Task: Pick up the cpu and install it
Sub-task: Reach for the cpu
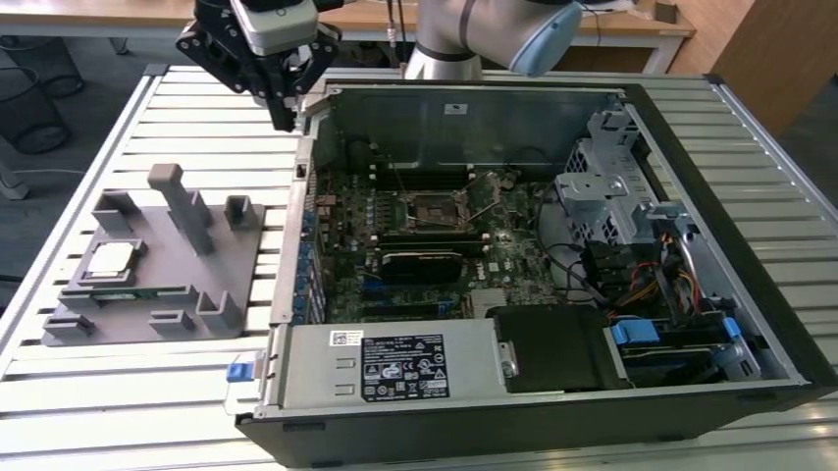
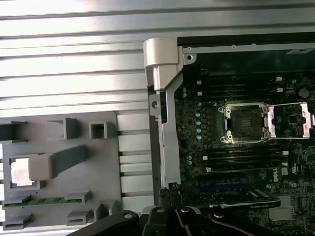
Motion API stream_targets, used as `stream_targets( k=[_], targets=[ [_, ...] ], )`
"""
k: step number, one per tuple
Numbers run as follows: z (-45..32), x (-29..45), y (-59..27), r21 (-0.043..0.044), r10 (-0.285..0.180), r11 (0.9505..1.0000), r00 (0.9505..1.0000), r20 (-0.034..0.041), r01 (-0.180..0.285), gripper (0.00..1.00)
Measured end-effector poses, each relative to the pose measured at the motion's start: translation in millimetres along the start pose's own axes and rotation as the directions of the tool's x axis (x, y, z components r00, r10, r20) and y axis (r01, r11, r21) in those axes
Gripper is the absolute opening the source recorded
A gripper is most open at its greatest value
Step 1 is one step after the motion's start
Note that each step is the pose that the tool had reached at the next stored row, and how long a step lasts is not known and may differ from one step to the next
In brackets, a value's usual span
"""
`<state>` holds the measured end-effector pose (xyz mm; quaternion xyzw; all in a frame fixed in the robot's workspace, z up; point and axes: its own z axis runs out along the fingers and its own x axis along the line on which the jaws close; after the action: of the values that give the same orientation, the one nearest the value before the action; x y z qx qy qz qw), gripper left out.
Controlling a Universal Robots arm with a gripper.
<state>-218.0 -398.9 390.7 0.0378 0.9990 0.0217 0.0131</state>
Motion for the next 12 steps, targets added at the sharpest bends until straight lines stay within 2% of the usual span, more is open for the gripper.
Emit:
stream_targets(
  k=[12],
  targets=[
    [0.0, 13.9, -1.1, 0.0000, 0.000, 1.0000, 1.0000, 0.0000, 0.000, 0.11]
  ],
)
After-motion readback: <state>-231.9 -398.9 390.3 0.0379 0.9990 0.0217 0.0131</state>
